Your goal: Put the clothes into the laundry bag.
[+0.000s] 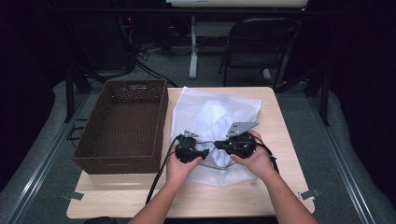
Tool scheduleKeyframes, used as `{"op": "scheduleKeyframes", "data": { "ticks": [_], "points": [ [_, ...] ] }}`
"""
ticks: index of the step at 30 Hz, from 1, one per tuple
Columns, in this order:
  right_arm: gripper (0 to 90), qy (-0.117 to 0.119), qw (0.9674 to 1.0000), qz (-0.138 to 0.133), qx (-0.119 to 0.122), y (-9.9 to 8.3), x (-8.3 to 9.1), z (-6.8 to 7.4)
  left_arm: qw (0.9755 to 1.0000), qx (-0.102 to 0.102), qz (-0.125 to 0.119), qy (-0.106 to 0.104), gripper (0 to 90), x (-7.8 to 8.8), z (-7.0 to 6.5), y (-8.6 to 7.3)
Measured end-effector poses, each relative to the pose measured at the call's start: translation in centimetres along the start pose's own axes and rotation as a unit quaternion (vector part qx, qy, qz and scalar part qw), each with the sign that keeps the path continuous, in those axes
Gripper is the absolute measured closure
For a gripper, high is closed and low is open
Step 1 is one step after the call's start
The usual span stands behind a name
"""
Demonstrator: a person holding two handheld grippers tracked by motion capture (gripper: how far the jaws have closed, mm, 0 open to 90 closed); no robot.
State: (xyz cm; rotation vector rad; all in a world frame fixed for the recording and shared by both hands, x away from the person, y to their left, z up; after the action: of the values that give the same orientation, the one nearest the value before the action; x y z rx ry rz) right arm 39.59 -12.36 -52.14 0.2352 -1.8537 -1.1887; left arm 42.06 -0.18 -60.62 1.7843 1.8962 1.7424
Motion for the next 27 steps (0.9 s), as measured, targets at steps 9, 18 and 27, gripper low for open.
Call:
{"op": "scheduleKeyframes", "data": {
  "ticks": [9, 18, 27],
  "points": [
    [89.3, 0.001, 1.0, 0.0, -0.001, 0.0, 0.01, 0.07, 0.9999, -0.008, 0.004, 0.009, 49.1, -0.5, -0.01, -0.37],
    [89.3, 0.002, 1.0, 0.001, -0.001, -0.01, 0.0, 0.07, 0.9999, -0.003, 0.001, 0.014, 60.1, -0.67, 0.27, -0.6],
    [89.3, 0.002, 1.0, 0.0, 0.0, 0.03, -0.02, 0.18, 0.9997, -0.002, 0.007, 0.021, 71.4, -0.82, 0.34, -0.81]
  ]
}}
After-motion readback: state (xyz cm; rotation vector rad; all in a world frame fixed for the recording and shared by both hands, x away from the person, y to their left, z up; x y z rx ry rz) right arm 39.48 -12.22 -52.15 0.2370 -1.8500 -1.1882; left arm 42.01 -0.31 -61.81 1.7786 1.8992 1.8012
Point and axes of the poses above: each handheld gripper's, and its own axes: x roughly backward along the jaws, y roughly out of its top, z roughly to its left, the point moved 7 cm from there along -x, roughly forward along the jaws, and after that the axes turned 11 degrees about -y, right-handed, at the moved point
